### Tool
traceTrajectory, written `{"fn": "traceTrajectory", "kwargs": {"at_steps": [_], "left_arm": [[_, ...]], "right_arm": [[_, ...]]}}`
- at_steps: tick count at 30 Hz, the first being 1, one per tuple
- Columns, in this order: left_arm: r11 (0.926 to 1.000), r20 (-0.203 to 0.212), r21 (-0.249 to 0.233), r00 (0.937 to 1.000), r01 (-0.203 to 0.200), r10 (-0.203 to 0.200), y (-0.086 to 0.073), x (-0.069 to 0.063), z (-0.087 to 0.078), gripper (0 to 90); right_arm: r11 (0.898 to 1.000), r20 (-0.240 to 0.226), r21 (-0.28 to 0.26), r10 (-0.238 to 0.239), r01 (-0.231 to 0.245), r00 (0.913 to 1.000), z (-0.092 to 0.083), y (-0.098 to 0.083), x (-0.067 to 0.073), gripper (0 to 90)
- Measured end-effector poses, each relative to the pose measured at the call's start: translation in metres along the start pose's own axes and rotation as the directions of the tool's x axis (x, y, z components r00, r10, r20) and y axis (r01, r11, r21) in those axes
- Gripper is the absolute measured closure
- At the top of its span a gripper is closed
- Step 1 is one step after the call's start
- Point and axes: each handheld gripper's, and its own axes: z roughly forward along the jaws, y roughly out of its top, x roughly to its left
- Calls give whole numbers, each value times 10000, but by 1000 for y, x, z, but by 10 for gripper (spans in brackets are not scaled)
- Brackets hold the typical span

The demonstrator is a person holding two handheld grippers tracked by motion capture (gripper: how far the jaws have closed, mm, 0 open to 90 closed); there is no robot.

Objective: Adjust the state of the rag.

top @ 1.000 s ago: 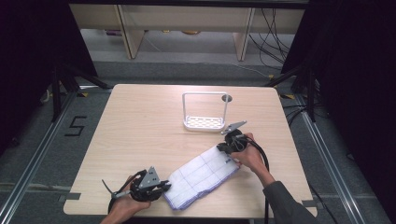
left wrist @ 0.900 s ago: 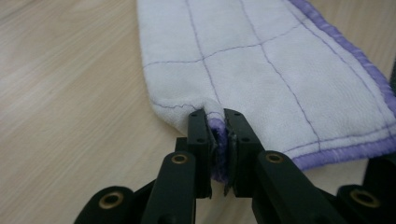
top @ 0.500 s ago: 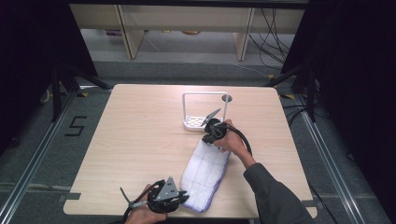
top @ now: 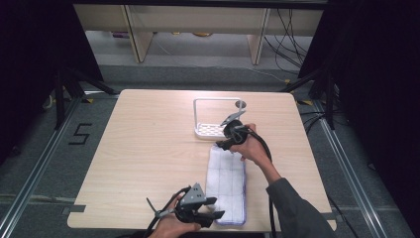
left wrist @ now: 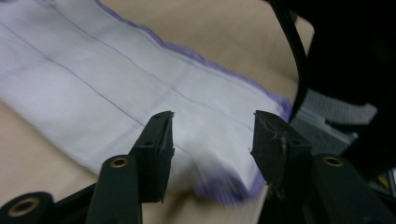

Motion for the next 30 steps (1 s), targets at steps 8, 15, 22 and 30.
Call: {"fn": "traceTrajectory", "kwargs": {"at_steps": [8, 15, 22, 30], "left_arm": [[9993, -1574, -23, 9868, 379, -378, 35, 64, 10, 444], [9975, -2885, 672, 9575, 240, -36, 40, 110, 22, 412], [9948, -3198, 906, 9474, 467, -154, 43, 135, 34, 373], [9935, -3052, 890, 9514, 710, -407, 50, 152, 43, 363]], "right_arm": [[9820, 268, -1236, 1473, -1429, 9887, -33, -56, -15, 410], [9781, 366, -1013, 1861, -1816, 9818, -32, -79, -32, 379], [9686, 362, -985, 2329, -2284, 9718, -28, -84, -38, 361], [9720, 346, -768, 2254, -2222, 9737, -25, -84, -41, 349]]}}
